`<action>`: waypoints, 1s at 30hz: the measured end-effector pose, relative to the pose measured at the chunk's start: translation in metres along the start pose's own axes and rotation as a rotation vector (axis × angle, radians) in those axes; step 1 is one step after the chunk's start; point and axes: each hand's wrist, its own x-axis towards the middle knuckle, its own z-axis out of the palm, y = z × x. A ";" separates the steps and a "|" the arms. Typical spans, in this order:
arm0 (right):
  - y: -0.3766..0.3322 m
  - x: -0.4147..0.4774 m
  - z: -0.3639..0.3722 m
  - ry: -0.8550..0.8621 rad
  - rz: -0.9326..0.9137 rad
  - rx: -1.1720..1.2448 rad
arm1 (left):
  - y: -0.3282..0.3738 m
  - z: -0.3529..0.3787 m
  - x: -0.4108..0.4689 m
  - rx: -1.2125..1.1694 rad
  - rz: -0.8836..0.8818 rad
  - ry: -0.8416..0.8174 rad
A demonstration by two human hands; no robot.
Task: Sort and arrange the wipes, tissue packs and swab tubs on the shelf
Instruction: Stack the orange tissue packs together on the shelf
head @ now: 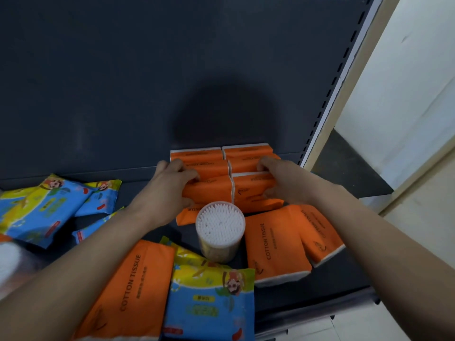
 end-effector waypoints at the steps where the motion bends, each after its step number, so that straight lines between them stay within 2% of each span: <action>1: 0.001 0.000 0.001 0.015 -0.006 -0.022 | 0.000 0.000 0.000 -0.005 -0.001 -0.001; 12: 0.000 -0.009 0.001 0.196 -0.086 -0.227 | 0.011 -0.004 -0.008 0.050 -0.033 0.080; 17: -0.009 -0.014 -0.005 0.281 -0.181 -0.212 | 0.020 -0.014 -0.025 0.065 -0.065 0.232; 22: -0.035 -0.015 -0.005 0.312 -0.314 -0.127 | 0.025 -0.028 -0.060 0.042 -0.196 0.329; 26: -0.058 -0.017 -0.004 0.269 -0.391 -0.081 | 0.026 -0.032 -0.095 0.071 -0.404 0.277; 30: -0.067 -0.026 0.003 0.262 -0.406 -0.083 | 0.032 -0.030 -0.122 0.178 -0.635 0.060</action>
